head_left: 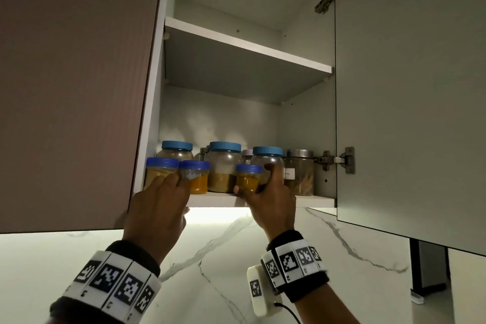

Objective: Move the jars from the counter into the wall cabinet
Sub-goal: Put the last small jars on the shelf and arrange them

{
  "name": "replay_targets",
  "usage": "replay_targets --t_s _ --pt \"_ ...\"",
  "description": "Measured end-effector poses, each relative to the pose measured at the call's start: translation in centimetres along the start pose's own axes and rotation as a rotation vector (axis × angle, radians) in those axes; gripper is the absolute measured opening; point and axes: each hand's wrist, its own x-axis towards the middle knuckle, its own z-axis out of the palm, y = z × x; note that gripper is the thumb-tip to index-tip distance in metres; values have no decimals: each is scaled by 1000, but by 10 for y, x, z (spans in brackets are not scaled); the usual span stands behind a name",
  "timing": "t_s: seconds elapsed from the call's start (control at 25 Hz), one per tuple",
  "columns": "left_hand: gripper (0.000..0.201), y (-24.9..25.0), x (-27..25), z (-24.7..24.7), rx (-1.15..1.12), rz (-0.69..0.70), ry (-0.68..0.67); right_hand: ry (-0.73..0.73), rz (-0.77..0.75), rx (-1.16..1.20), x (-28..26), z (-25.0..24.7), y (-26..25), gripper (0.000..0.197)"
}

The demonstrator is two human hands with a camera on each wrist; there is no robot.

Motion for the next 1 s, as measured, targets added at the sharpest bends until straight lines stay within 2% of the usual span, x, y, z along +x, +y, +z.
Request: replay_targets --t_s 0.28,0.6,0.72,1.0 --pt "50 0 0 -2 -24 -17 -19 -46 -33 29 -5 4 -19 69" --pt "53 1 1 -2 -10 -15 -48 12 46 29 8 -13 12 82" --pt "53 1 0 -3 -6 -12 -53 17 54 9 7 -11 14 81" --pt "53 3 0 -9 -4 -11 -100 -31 107 -26 13 -14 11 95"
